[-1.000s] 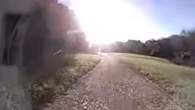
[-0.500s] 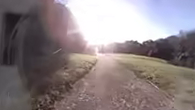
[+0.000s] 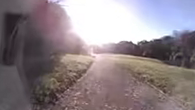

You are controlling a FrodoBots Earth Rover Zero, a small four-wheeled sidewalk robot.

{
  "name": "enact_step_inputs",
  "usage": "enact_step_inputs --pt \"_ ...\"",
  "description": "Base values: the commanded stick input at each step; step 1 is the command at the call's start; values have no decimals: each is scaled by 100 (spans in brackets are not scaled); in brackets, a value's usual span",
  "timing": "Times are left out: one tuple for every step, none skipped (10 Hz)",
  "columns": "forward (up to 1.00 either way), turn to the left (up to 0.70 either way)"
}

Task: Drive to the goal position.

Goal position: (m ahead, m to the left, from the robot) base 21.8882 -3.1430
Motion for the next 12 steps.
enact_step_inputs --pt "70 0" --pt "70 0" --pt "70 0" --pt "70 0" --pt "70 0" --pt "70 0" --pt "70 0" --pt "70 0" --pt "70 0" --pt "70 0" --pt "70 0" --pt "70 0"
